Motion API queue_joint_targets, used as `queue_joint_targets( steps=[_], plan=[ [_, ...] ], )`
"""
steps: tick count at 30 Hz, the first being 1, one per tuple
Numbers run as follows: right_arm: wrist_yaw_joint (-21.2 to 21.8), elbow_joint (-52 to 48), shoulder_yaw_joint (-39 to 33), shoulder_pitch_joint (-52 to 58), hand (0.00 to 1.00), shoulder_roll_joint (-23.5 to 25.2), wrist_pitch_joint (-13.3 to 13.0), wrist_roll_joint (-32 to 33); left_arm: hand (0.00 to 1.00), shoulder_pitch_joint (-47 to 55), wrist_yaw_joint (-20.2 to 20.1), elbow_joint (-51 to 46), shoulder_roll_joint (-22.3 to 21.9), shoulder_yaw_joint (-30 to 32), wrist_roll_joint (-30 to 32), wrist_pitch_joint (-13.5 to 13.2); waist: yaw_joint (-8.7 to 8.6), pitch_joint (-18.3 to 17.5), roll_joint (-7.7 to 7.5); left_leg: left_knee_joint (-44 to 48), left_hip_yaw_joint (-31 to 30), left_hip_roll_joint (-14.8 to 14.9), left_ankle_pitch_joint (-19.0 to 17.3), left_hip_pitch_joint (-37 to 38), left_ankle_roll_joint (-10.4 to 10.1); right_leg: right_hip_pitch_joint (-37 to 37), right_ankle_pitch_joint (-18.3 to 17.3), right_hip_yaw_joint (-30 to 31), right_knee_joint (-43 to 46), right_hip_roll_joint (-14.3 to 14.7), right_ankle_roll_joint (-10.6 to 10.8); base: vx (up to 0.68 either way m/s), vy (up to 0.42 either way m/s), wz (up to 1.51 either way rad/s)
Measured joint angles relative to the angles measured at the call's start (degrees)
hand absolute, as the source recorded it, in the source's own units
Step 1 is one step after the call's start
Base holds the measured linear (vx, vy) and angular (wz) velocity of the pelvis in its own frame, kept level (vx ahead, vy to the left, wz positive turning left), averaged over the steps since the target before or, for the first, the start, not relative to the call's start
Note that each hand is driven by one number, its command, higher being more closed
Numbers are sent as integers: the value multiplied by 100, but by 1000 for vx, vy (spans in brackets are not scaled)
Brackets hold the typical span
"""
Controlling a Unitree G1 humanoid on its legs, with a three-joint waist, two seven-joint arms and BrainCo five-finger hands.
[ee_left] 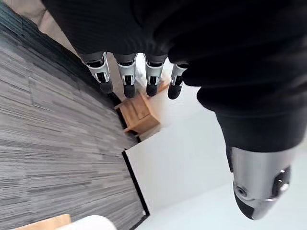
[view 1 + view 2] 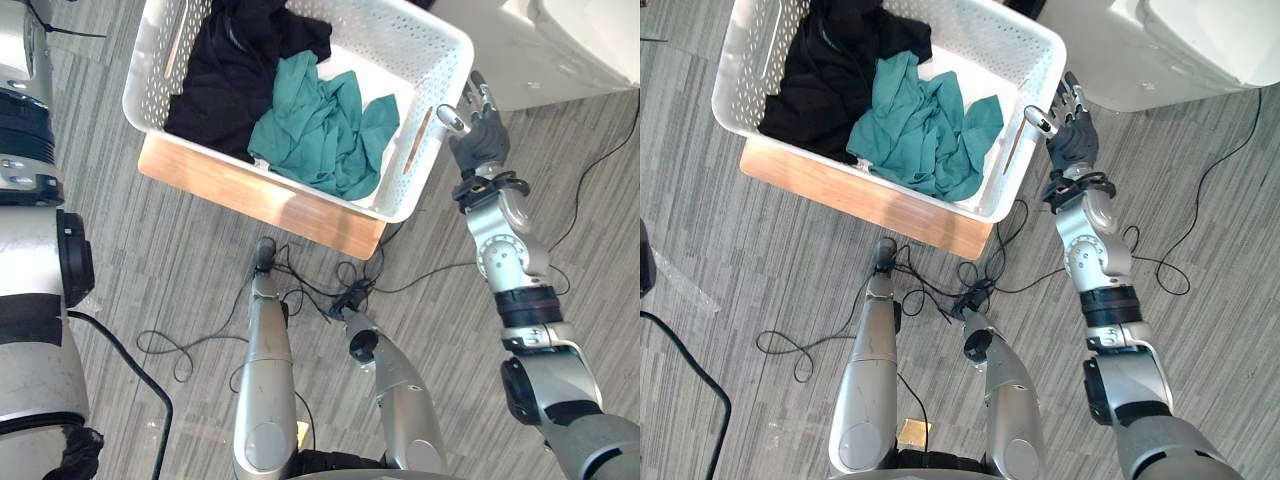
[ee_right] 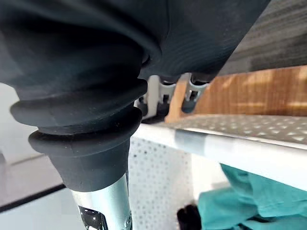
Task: Pick up the laundry basket with both hands and put the clothes into the washing machine.
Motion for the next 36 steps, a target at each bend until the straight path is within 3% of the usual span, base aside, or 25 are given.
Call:
queue_joint_targets(
  steps=[4,11,16,22,28,31,35,36],
  plan=[
    [153,-785,-8,505,0,-609,-17,-1,0,0,-12,15,158,-210,376,-1,-25,14,-27,-171,-64,-89,147,-127,28,-174,-3,-40,66,-85,-4,10,25,12],
    [191,-1216,-9,828,0,-1014,-11,-7,0,235,-137,174,542,-205,1035,-3,-31,36,-72,-310,-55,-159,269,-248,59,-357,2,-56,119,-173,-11,2,5,2],
    [292,-1525,-4,952,0,-1486,-3,-9,0,468,-575,206,875,-558,1097,-6,-20,36,-72,-305,-5,-163,274,-393,66,-543,9,-23,157,-201,-20,17,2,-4],
    [529,-2071,35,1413,0,-2145,4,-8,0,946,-623,160,1023,-1057,974,-77,-54,36,-72,-343,98,-155,275,-425,68,-654,12,54,157,-218,-25,37,-5,-6],
    [552,-2188,20,1521,0,-2301,-15,-46,0,1164,-810,-270,1533,-1755,737,-187,-81,37,-71,-381,265,-141,284,-437,81,-791,60,213,153,-236,-92,24,-10,-11],
    [552,-2209,20,1530,0,-2382,-24,-138,0,1165,-817,-284,1561,-1793,653,-199,-89,38,-68,-389,332,-139,289,-443,88,-840,80,270,147,-244,-115,14,-4,-9],
    [592,-2264,-58,1640,0,-2402,-79,-238,0,1185,-717,-300,1689,-1672,156,-235,-97,45,-49,-393,424,-137,313,-526,122,-968,113,333,150,-262,-114,19,-6,-8],
    [635,-2266,-60,1717,0,-2401,-83,-254,0,1286,-699,-332,1721,-1406,-98,-255,-104,45,-48,-395,450,-140,314,-528,124,-992,115,357,160,-275,-112,40,-8,-5]
  ],
)
